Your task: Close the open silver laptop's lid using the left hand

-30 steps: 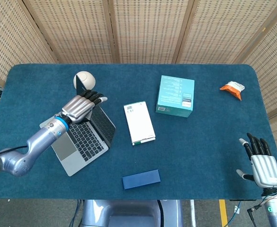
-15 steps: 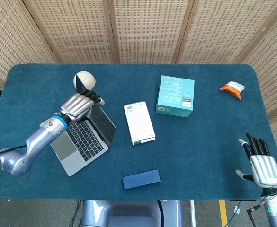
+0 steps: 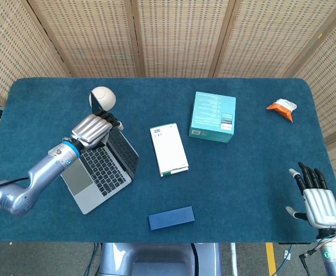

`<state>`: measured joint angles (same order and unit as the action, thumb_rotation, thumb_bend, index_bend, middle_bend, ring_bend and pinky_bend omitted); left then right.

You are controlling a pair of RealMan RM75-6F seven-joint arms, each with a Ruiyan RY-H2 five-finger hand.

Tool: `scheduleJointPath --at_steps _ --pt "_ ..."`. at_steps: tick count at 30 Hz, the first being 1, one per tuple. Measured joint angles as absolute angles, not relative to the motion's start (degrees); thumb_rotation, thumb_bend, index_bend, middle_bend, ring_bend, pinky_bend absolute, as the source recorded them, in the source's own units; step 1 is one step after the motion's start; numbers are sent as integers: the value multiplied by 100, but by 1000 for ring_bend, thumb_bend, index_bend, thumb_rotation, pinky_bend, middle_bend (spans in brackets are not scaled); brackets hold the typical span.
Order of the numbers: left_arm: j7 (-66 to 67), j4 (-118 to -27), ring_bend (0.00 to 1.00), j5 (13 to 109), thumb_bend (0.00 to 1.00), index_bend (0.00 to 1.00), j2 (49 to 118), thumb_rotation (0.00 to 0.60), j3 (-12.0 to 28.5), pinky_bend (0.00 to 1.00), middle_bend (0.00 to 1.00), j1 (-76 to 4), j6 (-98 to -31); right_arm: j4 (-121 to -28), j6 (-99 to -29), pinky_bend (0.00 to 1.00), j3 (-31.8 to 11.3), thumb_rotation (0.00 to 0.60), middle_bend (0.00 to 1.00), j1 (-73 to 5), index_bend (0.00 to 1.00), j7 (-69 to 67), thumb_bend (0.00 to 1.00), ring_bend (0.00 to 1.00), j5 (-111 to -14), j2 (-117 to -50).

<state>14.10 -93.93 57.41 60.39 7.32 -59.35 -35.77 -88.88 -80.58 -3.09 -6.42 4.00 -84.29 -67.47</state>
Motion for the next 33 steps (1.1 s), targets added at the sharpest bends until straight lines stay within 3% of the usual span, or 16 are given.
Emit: scheduleJointPath --at_steps 33 --pt "1752 -10046 191 5837 1000 335 5322 600 539 167 312 -5973 -3598 -8872 -8093 0 -316 600 0 -637 135 403 28 0 -8428 -6772"
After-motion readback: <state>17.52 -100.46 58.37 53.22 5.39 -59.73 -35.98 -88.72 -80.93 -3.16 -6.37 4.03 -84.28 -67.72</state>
